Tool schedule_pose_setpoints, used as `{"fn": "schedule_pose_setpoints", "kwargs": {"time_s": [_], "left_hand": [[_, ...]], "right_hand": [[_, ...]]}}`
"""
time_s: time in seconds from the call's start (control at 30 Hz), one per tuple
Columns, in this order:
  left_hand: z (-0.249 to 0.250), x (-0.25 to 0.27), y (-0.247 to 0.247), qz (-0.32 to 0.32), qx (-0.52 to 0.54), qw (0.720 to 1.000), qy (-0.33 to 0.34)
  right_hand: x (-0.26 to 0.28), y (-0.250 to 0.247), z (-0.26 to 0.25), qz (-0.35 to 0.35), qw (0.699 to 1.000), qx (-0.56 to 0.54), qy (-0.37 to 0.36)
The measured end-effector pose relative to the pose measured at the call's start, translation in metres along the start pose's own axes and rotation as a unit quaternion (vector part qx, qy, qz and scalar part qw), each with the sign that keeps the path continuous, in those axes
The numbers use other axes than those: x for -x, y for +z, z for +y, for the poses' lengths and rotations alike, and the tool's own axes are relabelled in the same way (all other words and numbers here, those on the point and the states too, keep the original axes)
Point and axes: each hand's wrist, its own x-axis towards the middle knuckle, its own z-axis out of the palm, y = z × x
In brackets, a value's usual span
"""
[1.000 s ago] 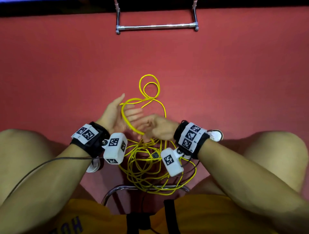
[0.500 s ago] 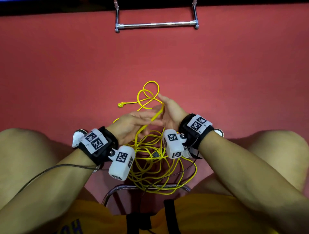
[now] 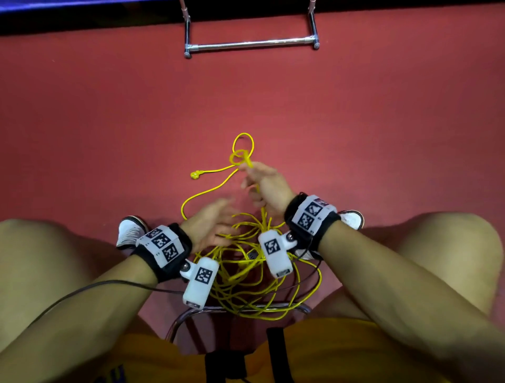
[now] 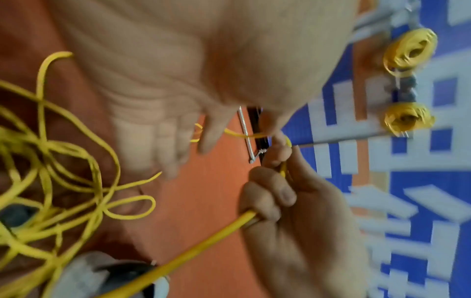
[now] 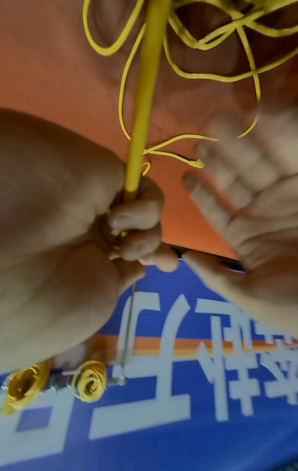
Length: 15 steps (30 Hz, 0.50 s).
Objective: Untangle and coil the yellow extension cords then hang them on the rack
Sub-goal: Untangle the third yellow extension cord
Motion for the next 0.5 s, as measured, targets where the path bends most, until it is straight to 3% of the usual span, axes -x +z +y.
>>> {"fn": "schedule_pose_setpoints", "kwargs": {"time_s": [0.07, 0.13, 0.23, 0.3, 0.37, 0.43, 0.5], "left_hand": [[0.011, -0.004, -0.005, 0.034, 0.206, 0.975, 0.071], [0.025, -0.007, -0.015, 0.070, 0.322, 0.940, 0.083], [0.037, -0.005, -0.024, 0.087, 0.329, 0.939, 0.055], [0.041, -0.003, -0.017, 0.068, 0.304, 0.949, 0.048], [0.043, 0.000, -0.007, 0.050, 0.296, 0.952, 0.061], [0.045, 0.007, 0.000, 0.039, 0.260, 0.960, 0.091], [0.046, 0.015, 0.006, 0.018, 0.211, 0.970, 0.117]], "right_hand": [[0.012, 0.010, 0.005, -0.100, 0.992, 0.080, 0.009], [0.021, 0.015, 0.010, -0.192, 0.966, 0.170, 0.040], [0.032, 0.017, 0.015, -0.287, 0.918, 0.257, 0.095], [0.036, 0.015, 0.013, -0.302, 0.896, 0.309, 0.104], [0.034, 0.014, 0.011, -0.270, 0.894, 0.337, 0.121], [0.026, 0.010, 0.010, -0.160, 0.937, 0.285, 0.127], [0.017, 0.004, 0.005, -0.033, 0.983, 0.114, 0.137]]}}
